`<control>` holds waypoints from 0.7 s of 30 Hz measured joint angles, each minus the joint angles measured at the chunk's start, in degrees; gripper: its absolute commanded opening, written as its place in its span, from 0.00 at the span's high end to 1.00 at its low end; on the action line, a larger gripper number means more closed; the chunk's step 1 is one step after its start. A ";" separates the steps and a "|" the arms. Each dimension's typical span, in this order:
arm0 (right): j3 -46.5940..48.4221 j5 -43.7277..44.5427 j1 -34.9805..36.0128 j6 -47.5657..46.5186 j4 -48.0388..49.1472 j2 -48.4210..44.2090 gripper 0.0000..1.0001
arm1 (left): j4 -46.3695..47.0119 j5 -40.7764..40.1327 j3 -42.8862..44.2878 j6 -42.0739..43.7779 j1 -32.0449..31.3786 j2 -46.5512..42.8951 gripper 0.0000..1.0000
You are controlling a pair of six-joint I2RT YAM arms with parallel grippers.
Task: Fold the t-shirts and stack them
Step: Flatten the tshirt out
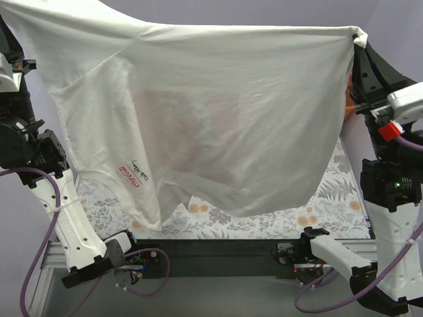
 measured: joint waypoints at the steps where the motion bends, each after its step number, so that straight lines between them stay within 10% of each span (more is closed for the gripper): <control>1: -0.04 -0.02 0.00 -0.52 0.04 1.01 0.99 | -1.22 0.96 0.68 0.48 0.00 0.68 1.00; 12: -24.37 -2.86 -0.17 -6.75 0.94 8.04 0.99 | -17.46 19.15 -27.45 5.57 -0.42 -3.17 1.00; 21: -35.34 -6.95 -0.33 -9.53 -0.87 27.45 0.99 | -23.87 12.72 -42.60 14.75 -12.24 14.16 1.00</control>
